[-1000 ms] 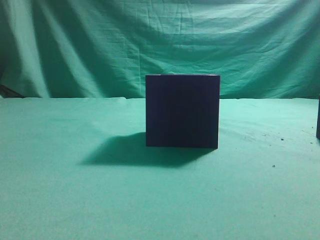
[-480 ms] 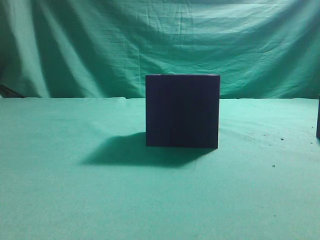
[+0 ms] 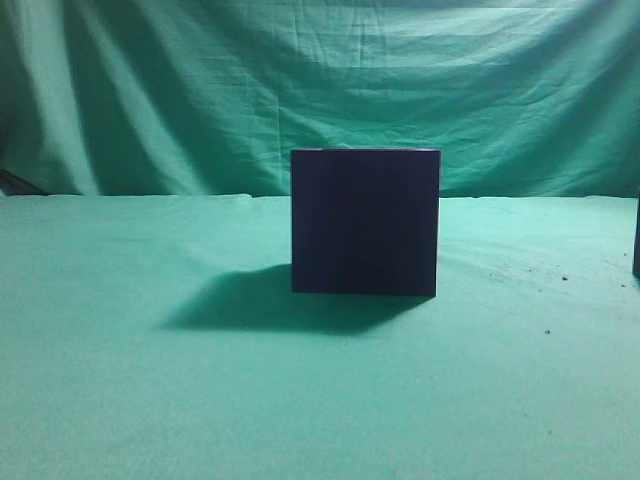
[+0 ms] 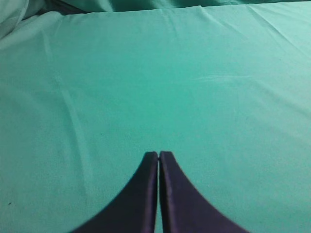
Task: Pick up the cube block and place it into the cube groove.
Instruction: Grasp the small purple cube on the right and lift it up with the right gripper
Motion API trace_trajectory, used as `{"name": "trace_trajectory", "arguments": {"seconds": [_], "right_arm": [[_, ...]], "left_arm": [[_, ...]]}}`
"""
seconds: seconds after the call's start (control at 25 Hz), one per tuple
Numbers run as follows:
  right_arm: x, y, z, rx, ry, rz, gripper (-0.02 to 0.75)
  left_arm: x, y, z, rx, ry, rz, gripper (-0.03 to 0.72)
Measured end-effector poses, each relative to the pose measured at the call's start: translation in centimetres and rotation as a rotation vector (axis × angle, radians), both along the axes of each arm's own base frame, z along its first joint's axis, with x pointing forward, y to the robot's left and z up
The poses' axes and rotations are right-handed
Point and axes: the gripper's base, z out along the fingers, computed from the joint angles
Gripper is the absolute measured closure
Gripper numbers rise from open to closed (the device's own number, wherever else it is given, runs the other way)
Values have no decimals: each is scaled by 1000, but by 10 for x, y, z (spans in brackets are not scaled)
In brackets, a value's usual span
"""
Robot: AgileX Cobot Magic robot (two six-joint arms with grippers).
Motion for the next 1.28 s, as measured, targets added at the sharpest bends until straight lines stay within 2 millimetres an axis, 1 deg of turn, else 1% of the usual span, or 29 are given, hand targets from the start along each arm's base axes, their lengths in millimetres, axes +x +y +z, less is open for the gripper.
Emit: {"name": "trace_trajectory", "arguments": {"seconds": [0.12,0.24,0.36,0.44,0.52,0.6,0.68,0.76,0.84,0.96,1.08,1.2,1.28], "right_arm": [[2,3,18,56,-200,28,738],[1,5,34,67,-374,52,738],[0,5,40,75,-448,60,738],[0,5,44,111,-412,49,738],[-1,4,58,137,-366,39,738],[3,4,71,154,-286,31,738],[9,5,80,189,-163,21,738],[19,6,84,212,-58,14,738],[28,6,87,222,-5,9,738],[39,7,87,248,28,4,738],[44,8,85,263,70,3,738],[50,9,92,196,215,26,738],[59,12,100,113,376,71,738]], "left_arm": [[0,0,0,0,0,0,688],[0,0,0,0,0,0,688],[0,0,0,0,0,0,688],[0,0,0,0,0,0,688],[0,0,0,0,0,0,688],[0,0,0,0,0,0,688],[0,0,0,0,0,0,688],[0,0,0,0,0,0,688],[0,0,0,0,0,0,688],[0,0,0,0,0,0,688],[0,0,0,0,0,0,688],[0,0,0,0,0,0,688],[0,0,0,0,0,0,688]]}}
